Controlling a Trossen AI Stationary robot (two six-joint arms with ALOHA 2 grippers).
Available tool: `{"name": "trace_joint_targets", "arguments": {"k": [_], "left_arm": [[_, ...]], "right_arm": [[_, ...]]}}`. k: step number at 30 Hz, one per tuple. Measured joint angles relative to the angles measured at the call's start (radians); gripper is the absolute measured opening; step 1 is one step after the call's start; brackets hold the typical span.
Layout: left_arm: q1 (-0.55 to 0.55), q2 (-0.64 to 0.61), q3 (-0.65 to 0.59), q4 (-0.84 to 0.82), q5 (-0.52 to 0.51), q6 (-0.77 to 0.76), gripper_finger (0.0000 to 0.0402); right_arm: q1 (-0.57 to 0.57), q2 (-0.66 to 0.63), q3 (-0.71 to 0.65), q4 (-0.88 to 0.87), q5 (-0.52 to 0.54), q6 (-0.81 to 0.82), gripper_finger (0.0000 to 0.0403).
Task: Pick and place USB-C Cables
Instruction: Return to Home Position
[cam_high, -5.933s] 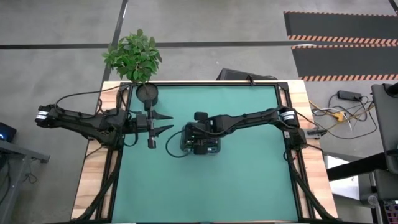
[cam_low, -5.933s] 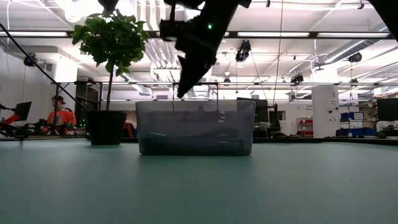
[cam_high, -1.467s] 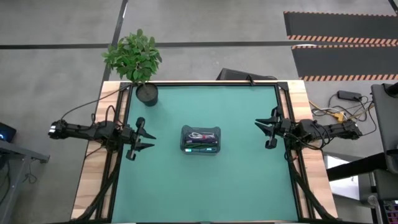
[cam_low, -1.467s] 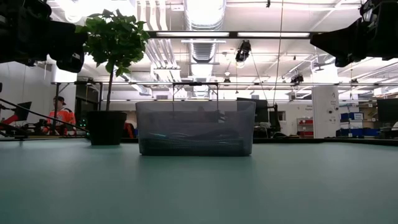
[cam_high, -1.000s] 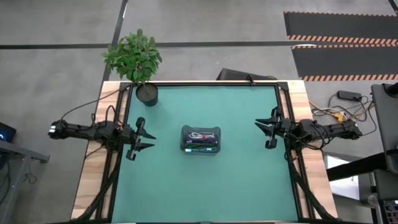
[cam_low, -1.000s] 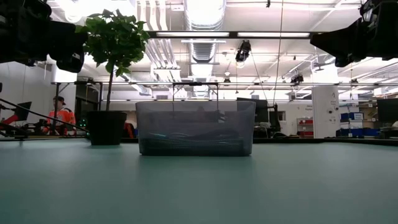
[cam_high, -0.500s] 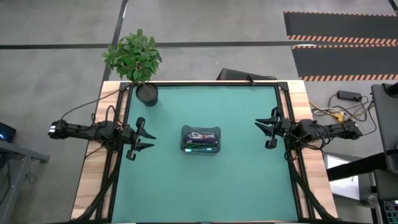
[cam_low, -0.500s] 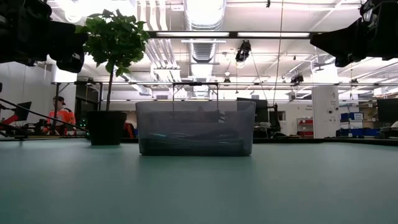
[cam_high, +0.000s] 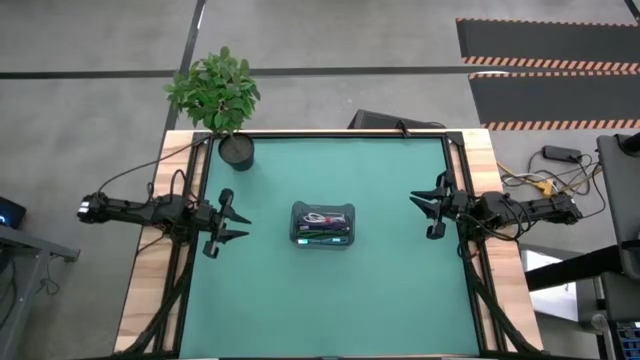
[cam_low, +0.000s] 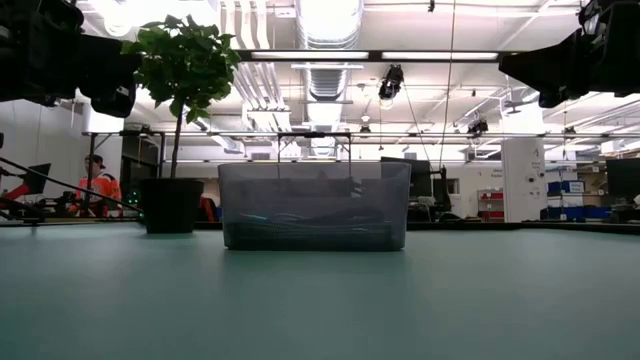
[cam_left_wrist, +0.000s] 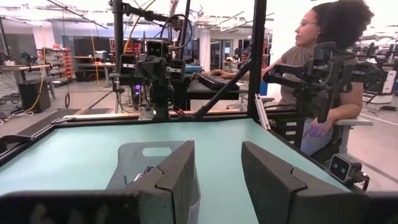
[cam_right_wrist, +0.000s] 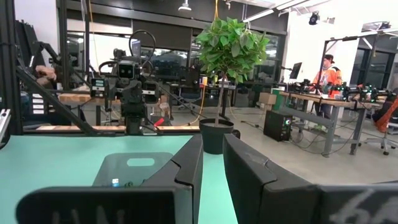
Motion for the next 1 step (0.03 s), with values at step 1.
{"name": "trace_joint_targets", "arguments": {"k": [1], "left_arm": [[0.000, 0.000, 0.000, 0.000, 0.000, 0.000, 0.0118]], "right_arm": [[0.000, 0.000, 0.000, 0.000, 0.000, 0.000, 0.0054]]}}
